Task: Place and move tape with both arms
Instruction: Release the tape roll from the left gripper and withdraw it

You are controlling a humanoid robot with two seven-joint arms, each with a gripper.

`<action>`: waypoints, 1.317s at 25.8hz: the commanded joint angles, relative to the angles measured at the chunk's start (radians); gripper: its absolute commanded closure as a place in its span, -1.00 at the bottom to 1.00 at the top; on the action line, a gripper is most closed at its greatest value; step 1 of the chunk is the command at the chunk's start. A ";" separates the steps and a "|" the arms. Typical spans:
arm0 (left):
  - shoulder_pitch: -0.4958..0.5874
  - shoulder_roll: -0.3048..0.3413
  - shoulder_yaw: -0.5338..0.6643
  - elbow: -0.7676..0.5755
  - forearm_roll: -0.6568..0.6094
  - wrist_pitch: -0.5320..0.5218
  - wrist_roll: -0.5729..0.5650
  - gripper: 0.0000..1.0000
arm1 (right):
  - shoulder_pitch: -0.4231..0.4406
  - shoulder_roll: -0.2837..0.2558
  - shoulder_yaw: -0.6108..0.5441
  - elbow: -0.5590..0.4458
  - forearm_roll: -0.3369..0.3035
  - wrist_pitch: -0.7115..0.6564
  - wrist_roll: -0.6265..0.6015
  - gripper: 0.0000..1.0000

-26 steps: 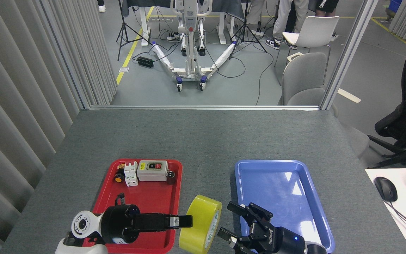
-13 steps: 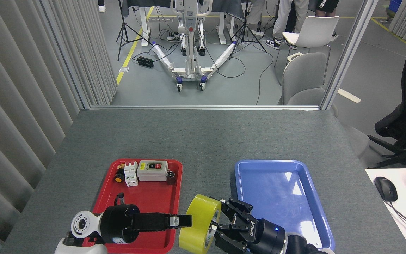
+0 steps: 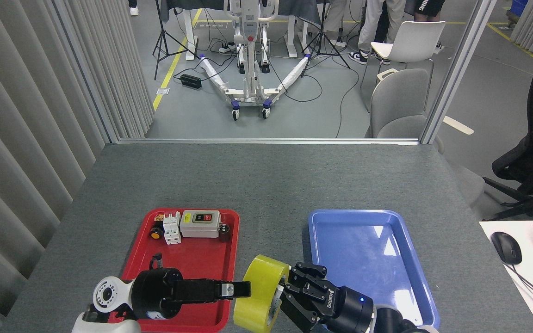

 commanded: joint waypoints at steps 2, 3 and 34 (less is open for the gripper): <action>-0.005 0.000 0.002 0.024 -0.002 -0.019 0.006 1.00 | 0.000 -0.002 0.000 0.001 0.008 -0.014 -0.002 0.35; -0.005 0.000 0.002 0.032 -0.005 -0.023 0.007 1.00 | 0.000 -0.002 -0.001 0.001 0.008 -0.015 -0.002 0.36; -0.077 0.075 0.120 0.244 -0.006 -0.409 0.066 -0.95 | 0.015 -0.013 -0.027 0.000 0.005 -0.018 -0.003 0.43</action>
